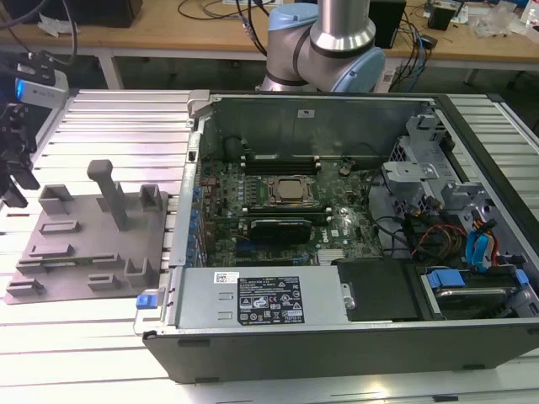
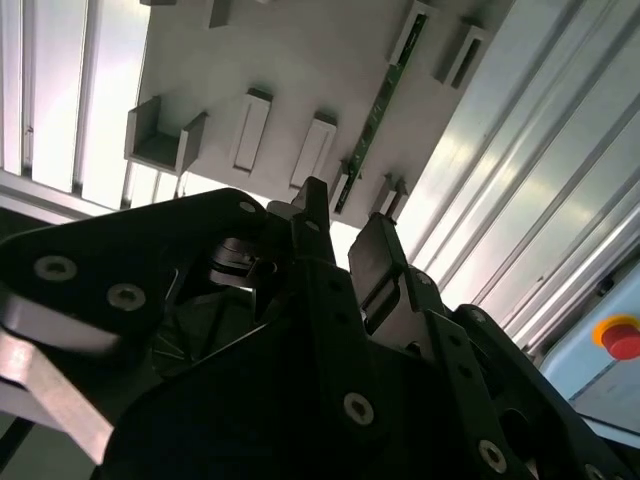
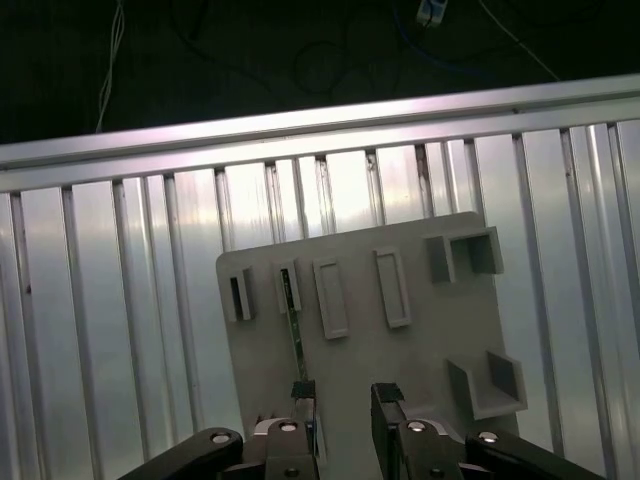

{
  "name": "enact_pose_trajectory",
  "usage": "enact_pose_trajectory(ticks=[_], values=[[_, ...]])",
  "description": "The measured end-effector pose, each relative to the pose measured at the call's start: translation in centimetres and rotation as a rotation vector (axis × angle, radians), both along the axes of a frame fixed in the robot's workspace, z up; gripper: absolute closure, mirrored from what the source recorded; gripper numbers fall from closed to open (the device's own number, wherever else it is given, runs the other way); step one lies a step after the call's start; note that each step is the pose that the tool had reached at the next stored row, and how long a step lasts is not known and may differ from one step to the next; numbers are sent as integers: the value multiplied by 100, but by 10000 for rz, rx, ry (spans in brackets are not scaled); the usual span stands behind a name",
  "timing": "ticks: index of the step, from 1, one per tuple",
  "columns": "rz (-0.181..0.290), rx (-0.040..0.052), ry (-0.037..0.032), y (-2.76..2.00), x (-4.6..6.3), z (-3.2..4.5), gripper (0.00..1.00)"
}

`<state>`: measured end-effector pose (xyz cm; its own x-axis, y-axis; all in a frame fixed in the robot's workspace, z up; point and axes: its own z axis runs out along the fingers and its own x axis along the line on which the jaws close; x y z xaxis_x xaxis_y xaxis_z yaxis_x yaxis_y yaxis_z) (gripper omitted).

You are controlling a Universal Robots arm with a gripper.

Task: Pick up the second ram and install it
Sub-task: 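Pick up the second ram and move it above second insertion slot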

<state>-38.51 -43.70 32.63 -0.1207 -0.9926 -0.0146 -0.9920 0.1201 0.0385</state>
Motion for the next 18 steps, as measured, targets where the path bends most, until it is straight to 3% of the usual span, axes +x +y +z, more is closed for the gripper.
enact_pose_trajectory(ticks=[18], values=[[0,0,0,0,0,-149,66]])
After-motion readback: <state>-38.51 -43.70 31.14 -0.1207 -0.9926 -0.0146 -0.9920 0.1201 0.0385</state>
